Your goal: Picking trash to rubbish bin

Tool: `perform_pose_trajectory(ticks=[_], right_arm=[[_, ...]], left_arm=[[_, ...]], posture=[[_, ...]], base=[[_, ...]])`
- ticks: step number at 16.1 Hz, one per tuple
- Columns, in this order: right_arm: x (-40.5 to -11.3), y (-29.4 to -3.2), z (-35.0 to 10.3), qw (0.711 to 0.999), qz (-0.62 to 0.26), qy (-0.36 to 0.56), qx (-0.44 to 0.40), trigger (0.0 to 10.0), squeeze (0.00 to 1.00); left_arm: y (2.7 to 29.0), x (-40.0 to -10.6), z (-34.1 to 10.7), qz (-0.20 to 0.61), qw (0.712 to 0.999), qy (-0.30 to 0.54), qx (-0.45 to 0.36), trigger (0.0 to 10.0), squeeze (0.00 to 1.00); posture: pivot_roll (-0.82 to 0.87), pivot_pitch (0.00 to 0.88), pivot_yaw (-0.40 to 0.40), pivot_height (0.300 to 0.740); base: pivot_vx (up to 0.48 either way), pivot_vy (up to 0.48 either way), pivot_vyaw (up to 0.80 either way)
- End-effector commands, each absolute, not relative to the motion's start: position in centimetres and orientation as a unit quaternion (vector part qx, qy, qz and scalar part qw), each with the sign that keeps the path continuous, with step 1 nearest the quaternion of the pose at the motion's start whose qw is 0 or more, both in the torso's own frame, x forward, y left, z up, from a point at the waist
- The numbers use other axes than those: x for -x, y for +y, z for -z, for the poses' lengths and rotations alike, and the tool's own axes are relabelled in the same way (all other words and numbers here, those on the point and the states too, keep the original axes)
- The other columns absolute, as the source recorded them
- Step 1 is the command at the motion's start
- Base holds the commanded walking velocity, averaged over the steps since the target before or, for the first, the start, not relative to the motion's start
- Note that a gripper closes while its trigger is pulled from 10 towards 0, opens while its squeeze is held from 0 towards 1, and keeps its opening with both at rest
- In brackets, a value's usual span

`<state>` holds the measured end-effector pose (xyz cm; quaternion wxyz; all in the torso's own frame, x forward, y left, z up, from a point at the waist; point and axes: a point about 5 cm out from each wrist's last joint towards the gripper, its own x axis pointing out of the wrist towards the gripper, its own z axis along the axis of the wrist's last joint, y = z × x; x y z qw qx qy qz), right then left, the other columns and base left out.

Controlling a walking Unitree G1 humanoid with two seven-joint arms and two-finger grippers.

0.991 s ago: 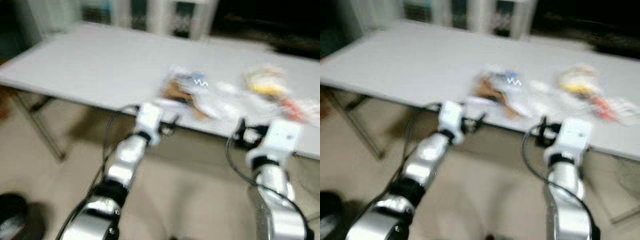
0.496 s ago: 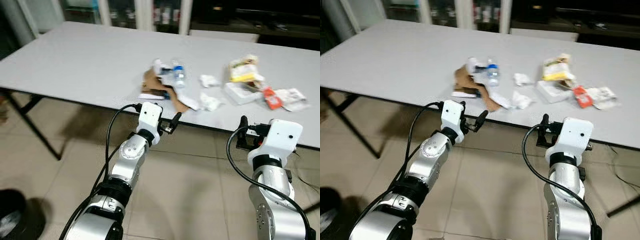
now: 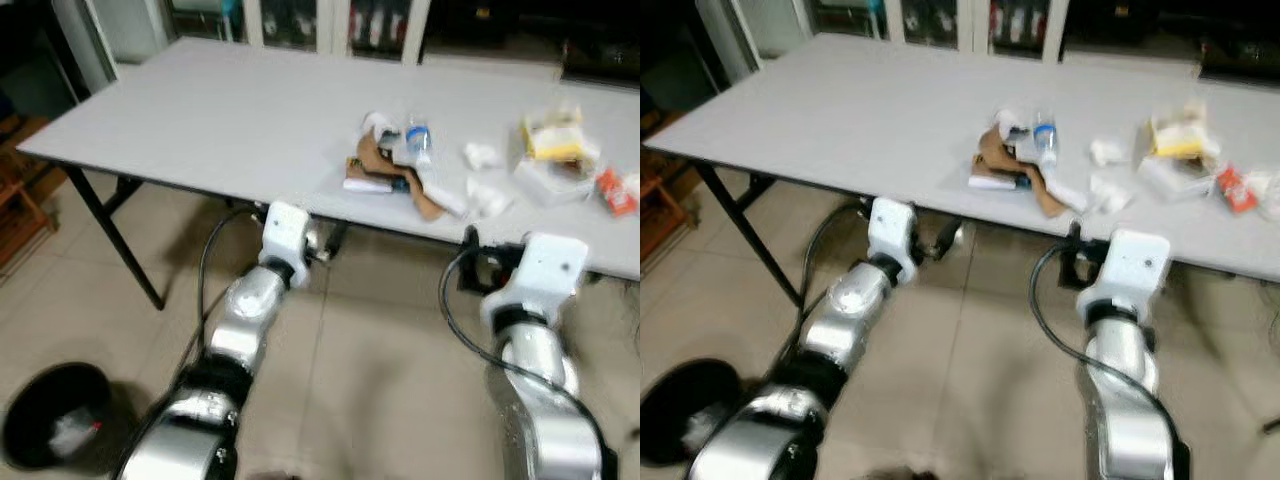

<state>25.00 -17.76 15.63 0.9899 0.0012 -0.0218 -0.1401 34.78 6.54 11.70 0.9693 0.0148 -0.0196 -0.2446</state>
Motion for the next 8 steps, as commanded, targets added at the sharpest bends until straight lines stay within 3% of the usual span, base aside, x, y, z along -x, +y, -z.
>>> perform_pose_trajectory(ticks=[1, 6, 8], right_arm=[[-25.0, -17.66, -15.89, 0.989, 0.143, -0.031, -0.005, 10.0, 0.0], [-24.92, -17.91, -16.0, 0.987, 0.153, -0.039, -0.001, 10.0, 0.0], [-24.89, -17.91, -16.0, 0.987, 0.155, -0.039, 0.002, 10.0, 0.0]], left_arm=[[6.85, -34.93, -11.93, 0.244, 0.969, -0.022, -0.023, 10.0, 0.0], [6.79, -34.91, -11.79, 0.246, 0.969, -0.015, -0.023, 10.0, 0.0], [6.84, -34.86, -11.7, 0.245, 0.969, -0.014, -0.024, 10.0, 0.0]], posture=[[0.08, 0.067, 0.005, 0.74], [0.08, 0.068, 0.004, 0.74], [0.08, 0.071, 0.002, 0.74]], base=[[0.0, 0.48, 0.0], [0.0, 0.427, 0.0], [0.0, 0.165, 0.0]])
